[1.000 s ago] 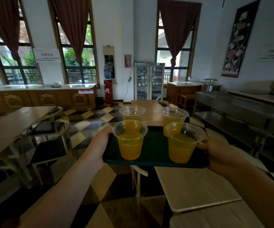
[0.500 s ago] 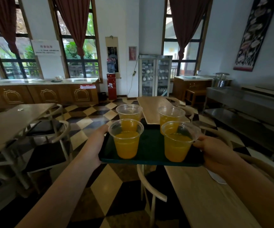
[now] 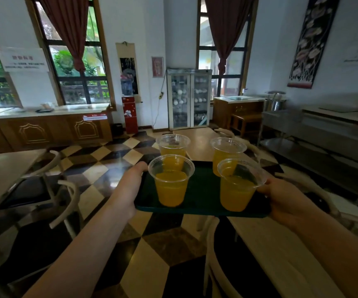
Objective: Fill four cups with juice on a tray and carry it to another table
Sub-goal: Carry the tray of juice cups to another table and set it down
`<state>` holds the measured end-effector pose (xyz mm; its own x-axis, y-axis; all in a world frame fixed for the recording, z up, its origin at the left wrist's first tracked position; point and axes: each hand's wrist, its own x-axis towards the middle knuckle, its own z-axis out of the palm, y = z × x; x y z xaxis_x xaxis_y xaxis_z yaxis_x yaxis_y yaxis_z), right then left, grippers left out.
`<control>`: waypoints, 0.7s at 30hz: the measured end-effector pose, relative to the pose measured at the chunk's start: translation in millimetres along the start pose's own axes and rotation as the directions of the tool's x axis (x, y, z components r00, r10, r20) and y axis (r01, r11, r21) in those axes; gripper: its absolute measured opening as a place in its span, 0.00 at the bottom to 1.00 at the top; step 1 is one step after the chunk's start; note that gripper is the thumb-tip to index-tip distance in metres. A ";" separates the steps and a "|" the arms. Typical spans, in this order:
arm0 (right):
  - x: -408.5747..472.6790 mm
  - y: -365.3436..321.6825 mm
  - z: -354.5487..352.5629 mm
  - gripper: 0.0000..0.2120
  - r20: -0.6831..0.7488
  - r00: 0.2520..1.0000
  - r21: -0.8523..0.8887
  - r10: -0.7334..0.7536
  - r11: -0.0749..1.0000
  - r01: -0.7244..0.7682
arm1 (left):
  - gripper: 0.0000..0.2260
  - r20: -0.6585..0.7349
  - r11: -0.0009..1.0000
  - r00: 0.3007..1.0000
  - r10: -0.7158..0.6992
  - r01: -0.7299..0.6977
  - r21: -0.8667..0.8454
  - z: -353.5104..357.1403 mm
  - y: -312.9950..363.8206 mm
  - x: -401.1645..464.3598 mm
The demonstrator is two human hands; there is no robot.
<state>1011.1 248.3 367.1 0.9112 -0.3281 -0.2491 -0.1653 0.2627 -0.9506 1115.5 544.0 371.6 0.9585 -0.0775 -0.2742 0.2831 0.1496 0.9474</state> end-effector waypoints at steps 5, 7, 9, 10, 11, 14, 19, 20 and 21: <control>85.2 -0.4 39.6 0.22 -0.004 1.000 -0.031 -0.012 0.999 0.012 | 0.17 -0.011 1.000 1.000 -0.004 0.004 0.002 -14.6 20.5 75.1; 122.4 -2.0 54.7 0.21 0.002 1.000 -0.037 -0.008 0.999 0.008 | 0.15 -0.014 1.000 1.000 -0.019 0.019 0.009 -16.7 27.9 108.0; 160.7 -6.1 69.8 0.21 0.003 1.000 -0.022 -0.011 1.000 0.011 | 0.14 -0.032 1.000 0.999 -0.027 0.028 0.009 -15.8 38.1 144.3; 180.6 -9.3 76.7 0.21 0.019 1.000 -0.022 -0.013 1.000 0.013 | 0.14 -0.034 1.000 0.999 -0.030 0.030 0.003 -13.8 44.1 163.9; 201.8 -12.2 81.9 0.22 0.034 0.999 -0.027 -0.015 1.000 0.016 | 0.14 -0.034 1.000 0.999 -0.029 0.029 0.005 -11.1 49.9 183.5; 267.8 -27.6 96.1 0.21 0.034 0.999 -0.031 0.017 0.999 -0.016 | 0.12 -0.036 1.000 0.999 -0.030 0.030 -0.008 2.5 71.1 240.4; 380.7 -60.2 119.9 0.21 0.015 1.000 -0.042 0.004 0.999 -0.003 | 0.16 -0.031 0.995 0.998 -0.060 0.057 -0.078 28.0 105.2 347.2; 402.2 -66.2 123.8 0.22 0.012 1.000 -0.040 -0.006 0.999 0.006 | 0.13 -0.026 0.993 0.997 -0.077 0.074 -0.089 34.1 111.4 363.4; 421.8 -71.4 127.3 0.23 0.009 1.000 -0.039 -0.013 0.999 0.013 | 0.12 -0.028 0.993 0.996 -0.086 0.083 -0.086 38.1 115.4 382.2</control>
<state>1455.3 206.7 353.5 0.9165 -0.3232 -0.2355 -0.1682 0.2227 -0.9603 1513.3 494.2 382.4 0.9312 -0.0624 -0.3592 0.3637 0.2266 0.9035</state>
